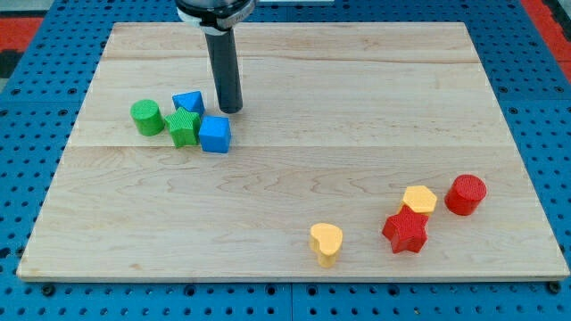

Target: Move the green star above the green circle

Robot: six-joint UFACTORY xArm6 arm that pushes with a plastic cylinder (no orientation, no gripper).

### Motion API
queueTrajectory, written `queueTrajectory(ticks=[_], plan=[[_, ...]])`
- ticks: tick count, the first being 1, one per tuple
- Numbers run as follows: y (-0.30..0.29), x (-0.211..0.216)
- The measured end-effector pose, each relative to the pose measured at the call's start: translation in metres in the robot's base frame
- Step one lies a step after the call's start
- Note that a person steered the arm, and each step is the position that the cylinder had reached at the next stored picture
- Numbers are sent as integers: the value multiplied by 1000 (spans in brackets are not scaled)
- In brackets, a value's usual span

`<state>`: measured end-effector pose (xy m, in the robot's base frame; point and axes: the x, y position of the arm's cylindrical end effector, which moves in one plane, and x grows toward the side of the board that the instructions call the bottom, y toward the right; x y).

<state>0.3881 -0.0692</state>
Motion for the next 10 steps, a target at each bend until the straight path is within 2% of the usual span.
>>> queueTrajectory(ticks=[1,2,4,7,10], plan=[[54,47],[8,100],[-100,36],[-106,-6],[-68,-7]])
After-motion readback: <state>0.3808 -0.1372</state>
